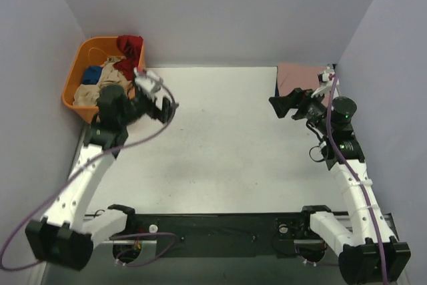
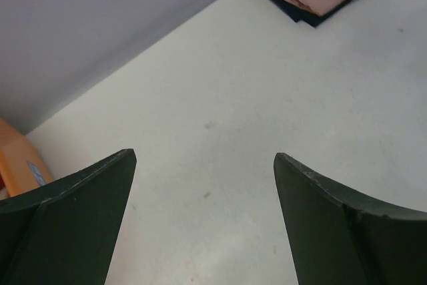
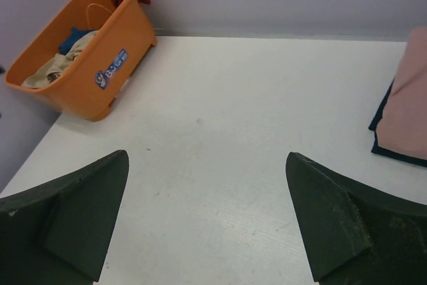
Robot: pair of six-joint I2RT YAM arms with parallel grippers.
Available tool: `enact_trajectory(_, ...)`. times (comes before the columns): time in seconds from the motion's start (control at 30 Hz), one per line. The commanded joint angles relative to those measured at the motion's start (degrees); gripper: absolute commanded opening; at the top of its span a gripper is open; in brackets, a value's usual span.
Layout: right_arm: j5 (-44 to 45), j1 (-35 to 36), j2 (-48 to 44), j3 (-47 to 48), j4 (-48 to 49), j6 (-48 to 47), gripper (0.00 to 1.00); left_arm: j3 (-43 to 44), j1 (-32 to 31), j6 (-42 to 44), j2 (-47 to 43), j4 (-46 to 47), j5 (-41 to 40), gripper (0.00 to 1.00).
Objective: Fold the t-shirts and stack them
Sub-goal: Grab crumpled tshirt from bin with the left arm
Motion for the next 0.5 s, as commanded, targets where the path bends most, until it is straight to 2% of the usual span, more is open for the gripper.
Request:
enact_trajectory(0.0, -9.1, 1.0, 7.5, 8.8, -0.2, 1.7, 0.98, 32.1, 2.7, -3.9, 24.3, -26.7, -5.6, 0.92)
enact_trajectory(0.03, -10.9, 1.1, 8.8, 10.1, -0.6, 1.5, 0.96, 39.9, 4.9, -5.1, 27.6, -28.4, -5.3, 0.85)
enact_trajectory(0.07, -11.6, 1.3, 11.3, 12.0, -1.2, 1.4, 0.96, 43.5, 6.2, -8.2, 32.6, -29.2, -5.2, 0.82)
enact_trajectory(0.17, -12.2, 1.8, 15.7, 14.6, -1.3, 1.9, 0.95, 55.5, 12.0, -13.5, 40.2, -28.1, -6.5, 0.79)
enact_trajectory(0.27, -12.0, 2.5, 19.7, 16.9, -1.3, 2.7, 0.95, 65.4, 13.9, -12.4, 50.5, -30.6, -13.2, 0.76)
enact_trajectory(0.33, -11.8, 3.3, 21.5, 18.0, -1.1, 3.4, 0.94, 73.1, 17.3, -9.6, 57.5, -33.3, -18.1, 0.75)
enact_trajectory(0.47, -8.8, 6.1, 24.9, 20.7, -4.7, 0.0, 0.94, 93.0, 19.6, -5.6, 73.9, -40.4, -25.6, 0.73)
